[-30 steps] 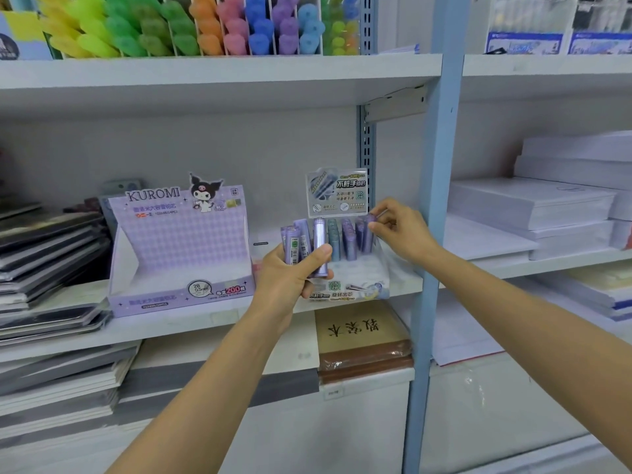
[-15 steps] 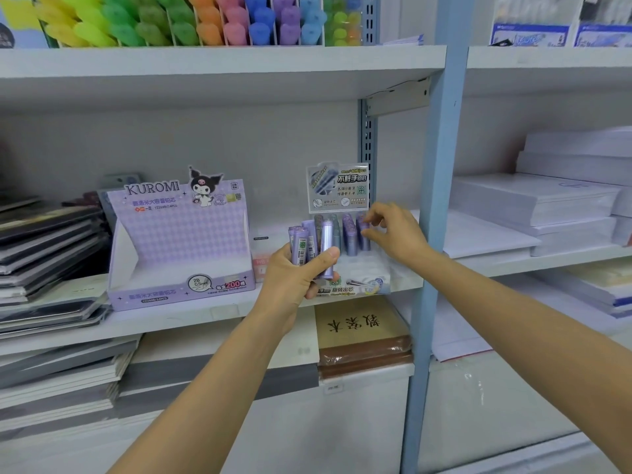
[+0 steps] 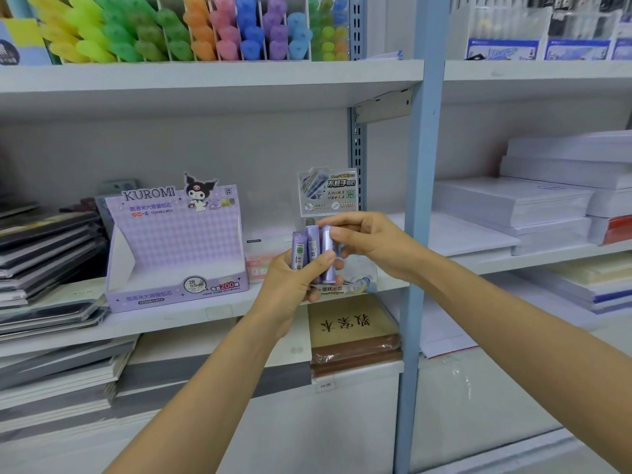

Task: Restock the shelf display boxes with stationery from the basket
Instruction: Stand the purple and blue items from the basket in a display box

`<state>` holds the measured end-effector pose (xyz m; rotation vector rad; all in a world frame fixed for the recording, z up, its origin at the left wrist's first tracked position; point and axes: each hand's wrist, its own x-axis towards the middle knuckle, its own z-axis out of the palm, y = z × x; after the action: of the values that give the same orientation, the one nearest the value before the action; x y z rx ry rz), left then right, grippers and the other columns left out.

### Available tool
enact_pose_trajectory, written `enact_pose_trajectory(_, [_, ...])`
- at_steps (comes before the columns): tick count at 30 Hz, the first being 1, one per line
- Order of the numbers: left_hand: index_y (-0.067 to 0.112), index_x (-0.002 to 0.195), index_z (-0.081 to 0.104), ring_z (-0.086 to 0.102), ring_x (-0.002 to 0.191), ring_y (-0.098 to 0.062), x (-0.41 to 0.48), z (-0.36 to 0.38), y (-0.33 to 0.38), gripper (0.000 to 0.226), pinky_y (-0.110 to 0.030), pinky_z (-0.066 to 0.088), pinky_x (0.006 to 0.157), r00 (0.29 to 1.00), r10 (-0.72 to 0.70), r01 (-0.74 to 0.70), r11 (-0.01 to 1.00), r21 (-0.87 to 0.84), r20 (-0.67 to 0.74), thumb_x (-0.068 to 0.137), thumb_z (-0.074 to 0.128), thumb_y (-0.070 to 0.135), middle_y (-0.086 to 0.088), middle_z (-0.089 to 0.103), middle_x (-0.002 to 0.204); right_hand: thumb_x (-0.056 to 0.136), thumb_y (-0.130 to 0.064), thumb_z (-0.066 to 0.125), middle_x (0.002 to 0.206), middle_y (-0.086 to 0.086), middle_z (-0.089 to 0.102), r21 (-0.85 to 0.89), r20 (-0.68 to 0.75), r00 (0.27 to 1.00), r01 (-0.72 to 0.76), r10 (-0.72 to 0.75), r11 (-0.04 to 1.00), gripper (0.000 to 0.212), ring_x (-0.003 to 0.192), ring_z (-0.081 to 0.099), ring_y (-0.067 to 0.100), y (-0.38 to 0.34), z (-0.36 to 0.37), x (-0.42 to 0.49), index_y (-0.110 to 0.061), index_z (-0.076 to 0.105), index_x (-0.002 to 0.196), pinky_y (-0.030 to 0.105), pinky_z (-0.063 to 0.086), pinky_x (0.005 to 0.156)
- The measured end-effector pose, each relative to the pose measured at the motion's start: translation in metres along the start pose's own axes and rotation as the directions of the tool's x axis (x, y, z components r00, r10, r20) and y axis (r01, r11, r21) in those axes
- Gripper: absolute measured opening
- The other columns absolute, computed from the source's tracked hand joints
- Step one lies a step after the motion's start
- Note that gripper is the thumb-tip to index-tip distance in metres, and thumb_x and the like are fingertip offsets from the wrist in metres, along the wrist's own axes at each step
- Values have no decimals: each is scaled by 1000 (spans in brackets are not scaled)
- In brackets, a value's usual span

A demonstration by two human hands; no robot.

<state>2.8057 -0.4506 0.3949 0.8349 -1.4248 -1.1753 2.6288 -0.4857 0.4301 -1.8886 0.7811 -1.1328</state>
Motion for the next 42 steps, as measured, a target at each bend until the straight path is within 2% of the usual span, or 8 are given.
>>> enact_pose_trajectory(6, [4,111,58,71,65,-16,-1,-7,7,20,-15,37,36,995,-88,76,975,-210,-49,96,58,18,-14,75,93,92,-12,62,87,0,73,136,-313,949,86,-39,987,12,76,69,11,-9,-14,3,-12,68,103,19,52,64])
enact_pose_trajectory(10, [8,109,60,72,68,-15,-4,-14,4,19,-15,42,40,990,-111,94,980,-178,-87,94,61,20,-9,76,91,91,-14,65,86,5,69,-107,-482,871,50,-96,993,6,73,67,13,-6,-24,7,-15,67,97,19,49,60])
enact_pose_trajectory(15, [8,107,65,71,69,-13,-6,-16,2,22,-16,44,46,992,-104,93,986,-139,-76,91,64,23,-1,70,78,87,-16,71,86,4,67,-363,-471,872,-54,-133,930,9,80,66,23,11,-18,13,-17,68,95,28,55,72])
enact_pose_trajectory(18, [7,110,65,70,69,-12,-7,-16,1,27,-16,44,48,995,-90,84,989,-118,-51,89,66,24,-2,69,80,86,-15,71,83,0,66,-465,-431,887,-62,-165,883,9,74,60,14,20,-13,14,-18,67,93,13,50,67])
enact_pose_trajectory(29, [9,105,63,65,61,-12,-3,-22,-10,20,-15,39,43,999,-42,39,992,-118,-26,88,68,18,-3,71,76,87,-11,70,86,2,64,-569,-275,952,-48,-135,821,15,77,58,11,18,-14,21,-10,69,102,7,47,67])
enact_pose_trajectory(34, [6,111,61,67,62,-10,-4,-23,-15,29,-14,39,43,999,-40,36,992,-121,-27,87,69,19,-4,73,77,83,-7,73,91,7,66,-554,-326,928,-34,-179,832,11,77,62,17,27,-9,19,-7,67,93,24,53,73])
enact_pose_trajectory(37, [8,111,61,67,62,-10,-3,-23,-16,29,-14,39,43,999,-35,31,992,-123,-30,86,69,20,-4,74,78,80,-9,76,95,9,61,-628,-338,921,-68,-193,775,10,72,55,11,33,-8,18,-8,71,88,20,47,71])
enact_pose_trajectory(42, [13,105,59,66,63,-11,-1,-21,-18,22,-15,39,44,999,-40,37,991,-127,-26,86,69,20,-6,75,82,85,-17,72,96,7,58,-640,-350,919,-94,-180,762,8,81,57,21,29,-7,17,-12,72,92,31,48,75])
